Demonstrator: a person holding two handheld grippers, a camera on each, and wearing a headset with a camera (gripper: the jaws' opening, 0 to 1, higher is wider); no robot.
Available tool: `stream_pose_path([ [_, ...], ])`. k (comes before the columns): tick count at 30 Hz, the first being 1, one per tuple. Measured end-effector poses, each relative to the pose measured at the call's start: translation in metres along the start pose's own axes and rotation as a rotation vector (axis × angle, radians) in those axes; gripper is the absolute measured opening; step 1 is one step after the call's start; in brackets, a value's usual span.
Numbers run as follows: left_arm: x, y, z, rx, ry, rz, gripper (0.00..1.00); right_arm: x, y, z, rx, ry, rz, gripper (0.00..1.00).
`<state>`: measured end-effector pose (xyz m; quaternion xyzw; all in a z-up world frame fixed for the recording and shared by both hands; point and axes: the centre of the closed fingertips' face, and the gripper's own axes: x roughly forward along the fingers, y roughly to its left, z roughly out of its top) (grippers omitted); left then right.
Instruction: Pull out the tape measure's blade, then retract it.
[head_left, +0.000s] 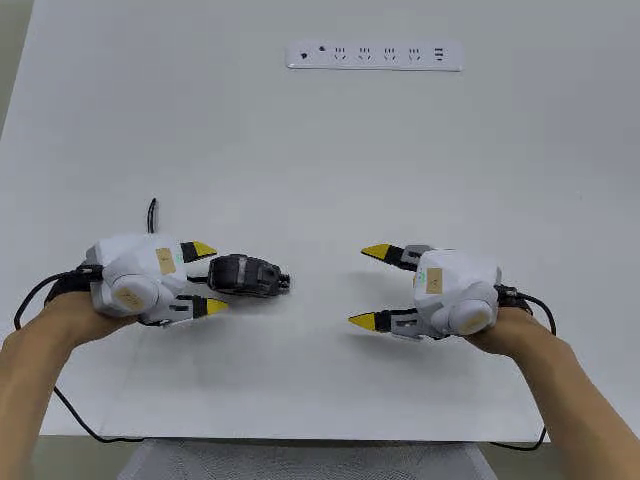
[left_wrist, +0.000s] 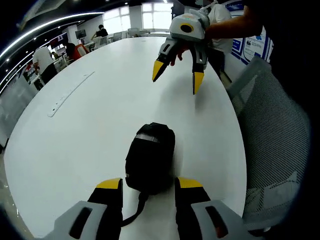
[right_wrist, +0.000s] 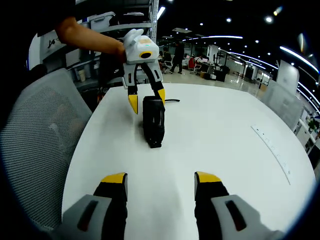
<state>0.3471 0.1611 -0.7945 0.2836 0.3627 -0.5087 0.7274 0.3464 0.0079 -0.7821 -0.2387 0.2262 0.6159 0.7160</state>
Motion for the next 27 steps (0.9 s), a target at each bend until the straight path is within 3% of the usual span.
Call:
stream_pose_path([
  [9,0.007,0.002,-0.001,0.033,0.037,-0.033,0.3,0.018,0.0,0.006,-0.017,-0.003,0.039,0.48],
  [27,0.008,0.003,-0.003,-0.013,0.027,-0.054,0.27,0.053,0.006,0.01,0.02,-0.01,0.091,0.37],
])
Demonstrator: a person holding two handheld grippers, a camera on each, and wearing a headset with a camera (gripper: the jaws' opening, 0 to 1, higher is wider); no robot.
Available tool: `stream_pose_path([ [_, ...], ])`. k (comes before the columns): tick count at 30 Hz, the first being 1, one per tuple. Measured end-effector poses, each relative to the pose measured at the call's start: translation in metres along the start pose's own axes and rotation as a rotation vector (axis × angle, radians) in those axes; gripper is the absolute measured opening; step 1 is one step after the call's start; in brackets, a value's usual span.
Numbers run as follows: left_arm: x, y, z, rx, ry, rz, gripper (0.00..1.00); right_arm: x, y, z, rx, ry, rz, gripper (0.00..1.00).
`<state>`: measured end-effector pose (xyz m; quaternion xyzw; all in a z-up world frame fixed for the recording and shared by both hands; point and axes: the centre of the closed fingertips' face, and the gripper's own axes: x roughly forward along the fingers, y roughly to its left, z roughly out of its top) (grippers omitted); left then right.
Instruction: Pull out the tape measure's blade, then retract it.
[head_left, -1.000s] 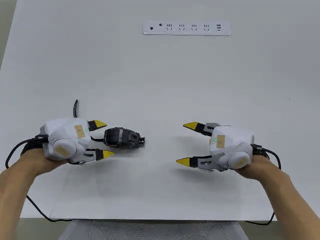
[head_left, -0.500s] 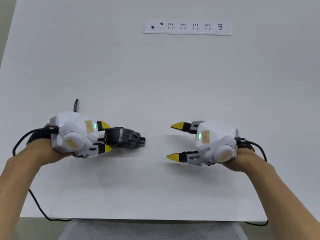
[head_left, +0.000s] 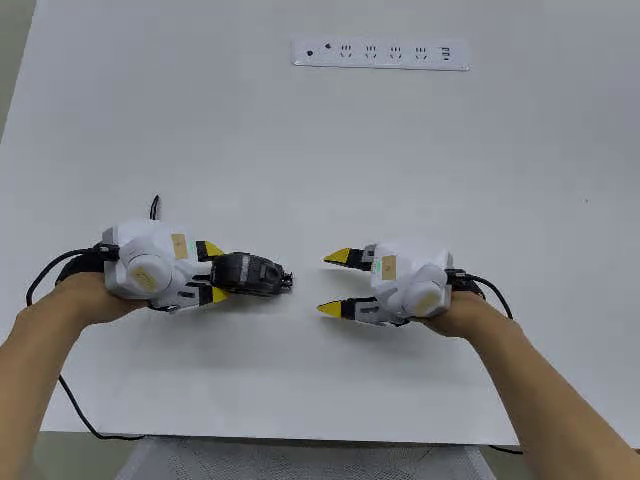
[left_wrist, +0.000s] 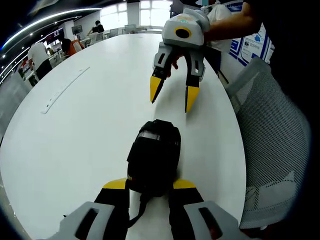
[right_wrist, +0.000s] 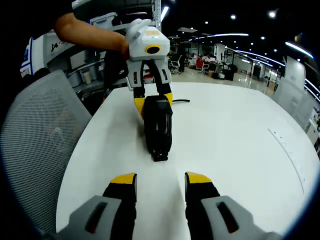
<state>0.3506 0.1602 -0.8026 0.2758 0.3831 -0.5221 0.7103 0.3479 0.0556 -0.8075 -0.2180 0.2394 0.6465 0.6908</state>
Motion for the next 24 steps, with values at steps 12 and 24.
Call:
stream_pose_path([
  [12,0.0,0.001,-0.001,-0.011,0.005,0.0,0.27,0.024,0.001,0.009,0.021,-0.007,0.033,0.29],
  [24,0.001,0.001,-0.002,-0.013,0.009,-0.01,0.27,0.046,0.0,0.009,0.002,0.019,0.05,0.2],
])
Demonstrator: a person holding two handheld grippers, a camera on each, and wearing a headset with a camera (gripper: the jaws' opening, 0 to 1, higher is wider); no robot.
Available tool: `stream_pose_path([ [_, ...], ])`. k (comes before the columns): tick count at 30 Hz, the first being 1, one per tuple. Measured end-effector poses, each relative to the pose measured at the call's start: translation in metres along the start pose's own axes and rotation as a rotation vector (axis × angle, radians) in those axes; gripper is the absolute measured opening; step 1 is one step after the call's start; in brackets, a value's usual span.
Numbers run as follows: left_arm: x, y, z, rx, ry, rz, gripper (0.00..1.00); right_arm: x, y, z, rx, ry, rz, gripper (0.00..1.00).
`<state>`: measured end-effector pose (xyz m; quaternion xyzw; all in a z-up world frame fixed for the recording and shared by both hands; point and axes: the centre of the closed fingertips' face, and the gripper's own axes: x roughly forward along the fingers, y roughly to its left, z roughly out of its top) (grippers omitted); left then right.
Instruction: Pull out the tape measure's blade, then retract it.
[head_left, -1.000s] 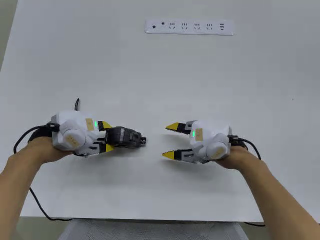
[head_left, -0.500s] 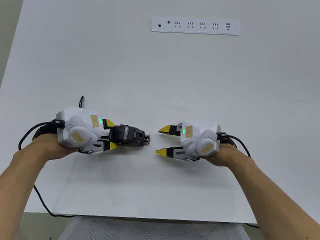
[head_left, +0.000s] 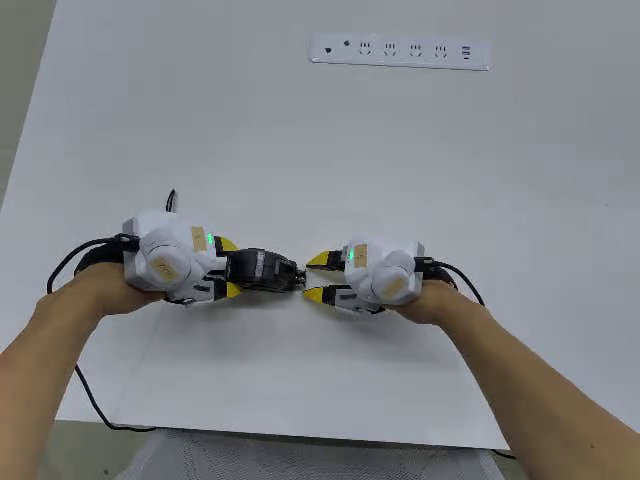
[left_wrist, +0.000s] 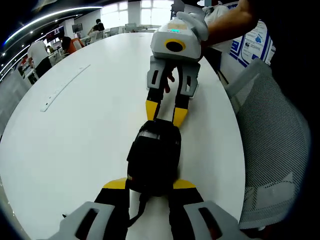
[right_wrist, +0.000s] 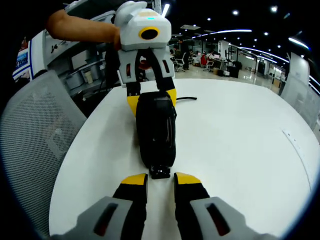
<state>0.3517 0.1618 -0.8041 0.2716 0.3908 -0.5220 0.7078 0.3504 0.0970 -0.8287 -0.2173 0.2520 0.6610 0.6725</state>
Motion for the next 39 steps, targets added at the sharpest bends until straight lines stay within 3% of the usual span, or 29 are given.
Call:
stream_pose_path([
  [13,0.0002,-0.0002,-0.0014,-0.007,0.0,-0.011,0.28,0.0054,0.0011,0.0022,-0.031,0.012,-0.002,0.14],
  [24,-0.0002,0.0011,-0.0013,-0.028,-0.018,0.004,0.27,0.0043,-0.002,0.0031,-0.004,0.043,-0.037,0.12],
  [39,-0.0002,0.0,-0.0013,-0.017,-0.014,0.004,0.27,0.0039,-0.0024,0.0009,0.004,0.06,-0.03,0.11],
])
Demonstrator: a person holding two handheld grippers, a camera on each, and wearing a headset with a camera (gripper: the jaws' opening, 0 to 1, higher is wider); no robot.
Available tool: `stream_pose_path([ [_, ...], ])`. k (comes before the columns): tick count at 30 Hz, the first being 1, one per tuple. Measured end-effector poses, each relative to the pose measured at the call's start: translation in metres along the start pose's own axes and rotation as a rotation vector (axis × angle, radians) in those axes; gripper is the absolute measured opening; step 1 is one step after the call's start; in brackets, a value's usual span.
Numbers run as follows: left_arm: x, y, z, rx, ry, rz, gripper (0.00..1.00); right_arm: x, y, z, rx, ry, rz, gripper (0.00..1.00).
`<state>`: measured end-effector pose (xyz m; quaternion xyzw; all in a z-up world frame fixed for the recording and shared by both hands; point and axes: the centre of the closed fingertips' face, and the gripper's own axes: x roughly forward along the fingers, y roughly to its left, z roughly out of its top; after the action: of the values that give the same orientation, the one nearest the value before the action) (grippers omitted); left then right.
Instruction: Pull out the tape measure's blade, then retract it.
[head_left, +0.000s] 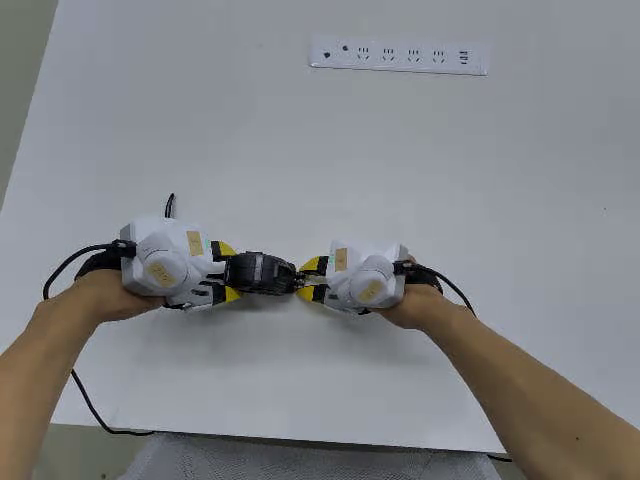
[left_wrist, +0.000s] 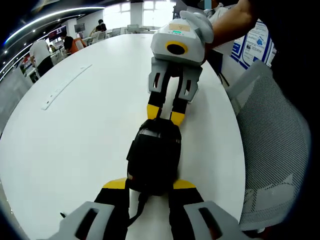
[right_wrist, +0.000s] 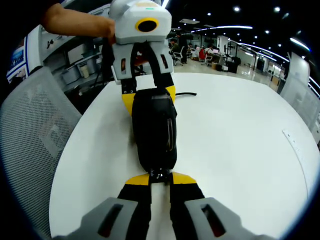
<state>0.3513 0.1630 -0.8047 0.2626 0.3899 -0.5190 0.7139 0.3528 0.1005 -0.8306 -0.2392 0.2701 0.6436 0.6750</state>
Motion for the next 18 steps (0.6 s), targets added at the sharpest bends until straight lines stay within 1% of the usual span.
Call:
stream_pose_path([
  [18,-0.0013,-0.0007,-0.0027,-0.002,0.003,-0.005,0.27,-0.0032,0.0004,0.0031,-0.022,0.001,0.006,0.11],
])
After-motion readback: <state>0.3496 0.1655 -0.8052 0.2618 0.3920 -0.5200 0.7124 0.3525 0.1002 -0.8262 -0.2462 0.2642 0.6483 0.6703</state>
